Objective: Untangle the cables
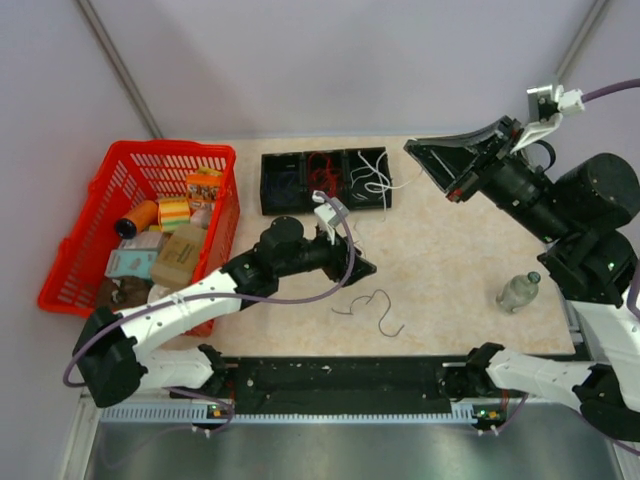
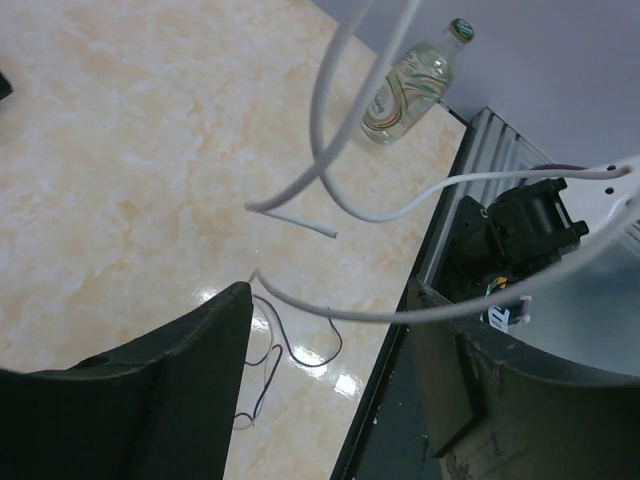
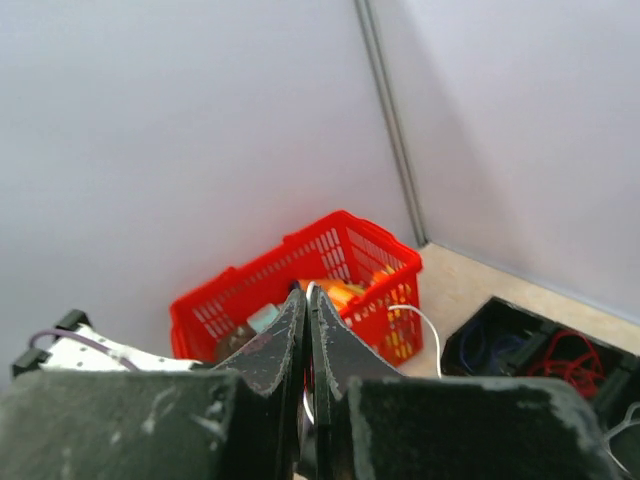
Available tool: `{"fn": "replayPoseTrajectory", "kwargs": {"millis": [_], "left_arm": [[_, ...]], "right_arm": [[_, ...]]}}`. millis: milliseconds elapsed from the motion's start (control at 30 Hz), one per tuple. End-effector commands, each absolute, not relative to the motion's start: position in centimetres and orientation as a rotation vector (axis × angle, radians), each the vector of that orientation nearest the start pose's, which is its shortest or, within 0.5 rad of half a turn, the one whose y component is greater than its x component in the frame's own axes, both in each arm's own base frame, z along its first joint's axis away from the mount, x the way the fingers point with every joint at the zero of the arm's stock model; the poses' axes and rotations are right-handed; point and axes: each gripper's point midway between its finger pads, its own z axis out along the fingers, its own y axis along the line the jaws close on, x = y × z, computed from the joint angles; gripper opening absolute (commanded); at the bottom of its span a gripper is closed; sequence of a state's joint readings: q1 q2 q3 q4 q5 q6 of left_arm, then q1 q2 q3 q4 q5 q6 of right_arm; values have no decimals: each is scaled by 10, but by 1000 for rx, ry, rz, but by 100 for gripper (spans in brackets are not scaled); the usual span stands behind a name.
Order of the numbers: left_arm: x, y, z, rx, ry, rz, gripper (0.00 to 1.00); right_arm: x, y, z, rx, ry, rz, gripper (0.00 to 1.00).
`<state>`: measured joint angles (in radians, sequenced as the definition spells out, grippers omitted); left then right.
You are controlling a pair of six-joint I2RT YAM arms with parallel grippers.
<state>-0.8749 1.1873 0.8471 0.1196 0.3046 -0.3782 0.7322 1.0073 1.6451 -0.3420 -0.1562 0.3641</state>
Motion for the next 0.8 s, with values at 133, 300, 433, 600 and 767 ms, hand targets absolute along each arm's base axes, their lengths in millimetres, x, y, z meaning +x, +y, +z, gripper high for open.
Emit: {"fn": "replayPoseTrajectory", "kwargs": {"millis": [133, 300, 433, 600, 767], "left_arm": [[191, -371, 253, 737, 1726, -1325, 62], [193, -365, 226, 682, 1777, -1295, 80], [201, -376, 237, 667, 1740, -1317, 87], [225, -391, 256, 599, 1711, -1295, 69], [260, -377, 266, 492, 1703, -1148, 28]], "right_arm": [[170, 228, 613, -403, 1174, 1142, 0], [164, 228, 638, -414, 1117, 1161, 0], [155, 231, 651, -436, 1081, 1218, 0], [152, 231, 644, -433, 1097, 1239, 0], [153, 231, 615, -431, 1161, 1232, 0]]}}
